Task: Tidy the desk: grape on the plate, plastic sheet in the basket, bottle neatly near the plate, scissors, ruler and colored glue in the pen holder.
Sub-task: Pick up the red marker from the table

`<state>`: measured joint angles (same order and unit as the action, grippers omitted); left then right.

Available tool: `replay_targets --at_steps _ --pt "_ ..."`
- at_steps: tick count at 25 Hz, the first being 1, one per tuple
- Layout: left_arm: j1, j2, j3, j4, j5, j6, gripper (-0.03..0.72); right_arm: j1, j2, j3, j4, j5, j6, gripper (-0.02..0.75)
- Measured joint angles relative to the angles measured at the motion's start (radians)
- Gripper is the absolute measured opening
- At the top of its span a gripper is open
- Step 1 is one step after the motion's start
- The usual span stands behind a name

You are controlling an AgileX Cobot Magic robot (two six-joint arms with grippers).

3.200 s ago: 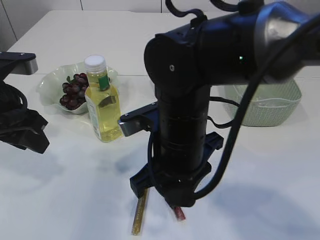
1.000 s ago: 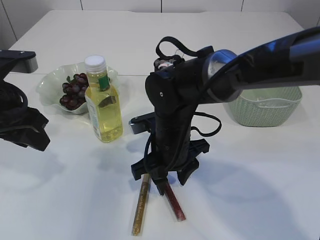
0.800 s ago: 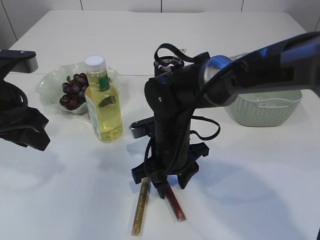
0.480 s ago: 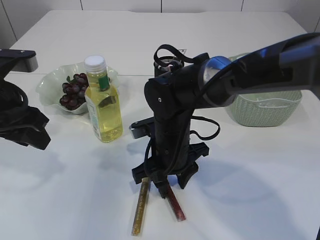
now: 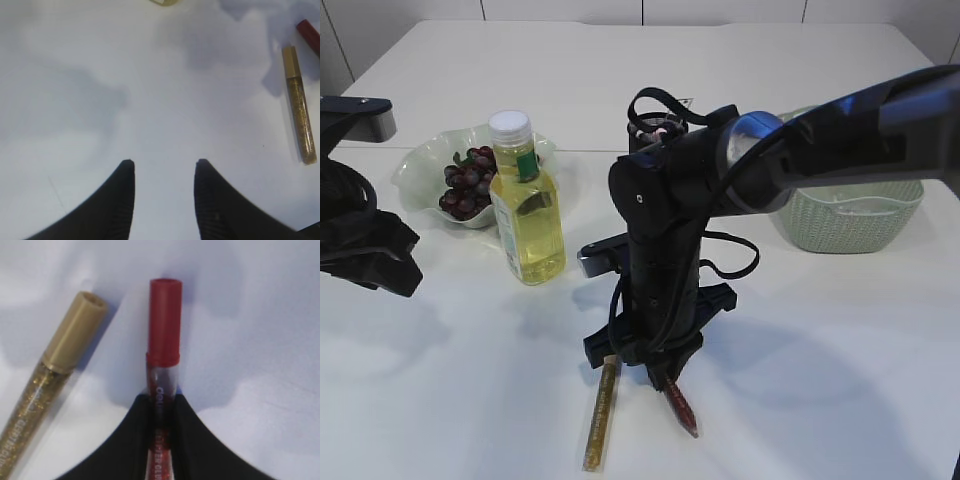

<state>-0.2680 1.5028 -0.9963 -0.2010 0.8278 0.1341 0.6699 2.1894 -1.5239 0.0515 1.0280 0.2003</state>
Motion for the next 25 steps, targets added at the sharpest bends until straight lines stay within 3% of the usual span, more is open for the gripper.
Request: replay_targets --at_steps 9,13,18,25 --pt "0.0 0.0 0.0 0.0 -0.004 0.0 0.289 -0.01 -0.015 0.0 0.035 -0.011 -0.056 0.104" --pt "0.0 0.0 0.0 0.0 -0.004 0.0 0.289 -0.075 -0.075 0.0 0.186 -0.02 -0.154 0.103" --pt "0.0 0.0 0.0 0.0 -0.004 0.0 0.289 -0.238 -0.153 0.0 0.461 -0.02 -0.402 0.102" --pt "0.0 0.0 0.0 0.0 -0.004 0.0 0.289 -0.42 -0.189 -0.089 0.734 -0.035 -0.678 0.102"
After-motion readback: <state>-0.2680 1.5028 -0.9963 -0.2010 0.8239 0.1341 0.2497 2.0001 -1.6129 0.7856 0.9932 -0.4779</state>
